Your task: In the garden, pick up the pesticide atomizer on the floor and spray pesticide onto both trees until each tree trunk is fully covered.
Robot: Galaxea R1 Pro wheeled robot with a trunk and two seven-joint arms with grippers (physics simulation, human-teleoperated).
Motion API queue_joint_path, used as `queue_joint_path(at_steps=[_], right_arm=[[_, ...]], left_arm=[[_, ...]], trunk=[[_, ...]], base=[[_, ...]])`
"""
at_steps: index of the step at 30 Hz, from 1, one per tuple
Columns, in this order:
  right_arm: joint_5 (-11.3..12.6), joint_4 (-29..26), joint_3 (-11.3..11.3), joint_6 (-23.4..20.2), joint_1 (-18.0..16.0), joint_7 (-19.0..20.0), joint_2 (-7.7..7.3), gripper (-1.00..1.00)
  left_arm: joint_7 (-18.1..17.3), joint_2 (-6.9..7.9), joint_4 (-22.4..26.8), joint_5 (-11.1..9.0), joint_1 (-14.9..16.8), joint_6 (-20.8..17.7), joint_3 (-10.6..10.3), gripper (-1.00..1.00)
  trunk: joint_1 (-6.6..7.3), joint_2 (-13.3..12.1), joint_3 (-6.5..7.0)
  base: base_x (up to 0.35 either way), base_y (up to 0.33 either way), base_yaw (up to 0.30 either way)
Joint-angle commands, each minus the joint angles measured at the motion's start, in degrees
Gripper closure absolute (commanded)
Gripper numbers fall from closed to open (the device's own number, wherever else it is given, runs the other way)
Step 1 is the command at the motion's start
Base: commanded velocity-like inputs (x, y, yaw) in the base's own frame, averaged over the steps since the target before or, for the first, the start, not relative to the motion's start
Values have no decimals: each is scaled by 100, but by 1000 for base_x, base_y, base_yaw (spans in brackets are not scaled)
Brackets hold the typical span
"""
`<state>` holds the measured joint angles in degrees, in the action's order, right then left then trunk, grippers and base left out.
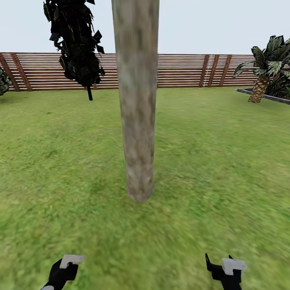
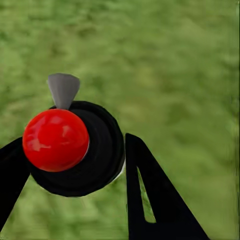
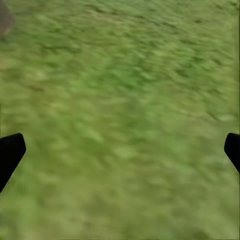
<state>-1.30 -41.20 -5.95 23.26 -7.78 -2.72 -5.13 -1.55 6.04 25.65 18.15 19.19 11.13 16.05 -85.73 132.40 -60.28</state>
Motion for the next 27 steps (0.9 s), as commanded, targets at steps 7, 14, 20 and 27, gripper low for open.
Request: queue_joint_path(at_steps=[7,14,20,27], right_arm=[[-491,-151,3015,-1273,-1536,876,55,-100],[-616,-170,3442,-1925,-2643,3191,245,-100],[-1450,-185,3451,-1946,-2859,3746,272,-100],[-1725,-174,3463,-1955,-2878,3801,425,-100]], left_arm=[[-3039,236,307,1579,635,-22,-280,100],[-5932,643,529,2317,1393,-366,-285,100],[-6273,607,890,2907,1448,-512,-277,100],[-6304,555,964,3114,1454,-608,-310,100]], trunk=[[-2,1,-5],[-2,1,-5],[-2,1,-5],[-2,1,-5]], base=[[46,-34,0],[0,0,0],[0,0,0],[0,0,0]])
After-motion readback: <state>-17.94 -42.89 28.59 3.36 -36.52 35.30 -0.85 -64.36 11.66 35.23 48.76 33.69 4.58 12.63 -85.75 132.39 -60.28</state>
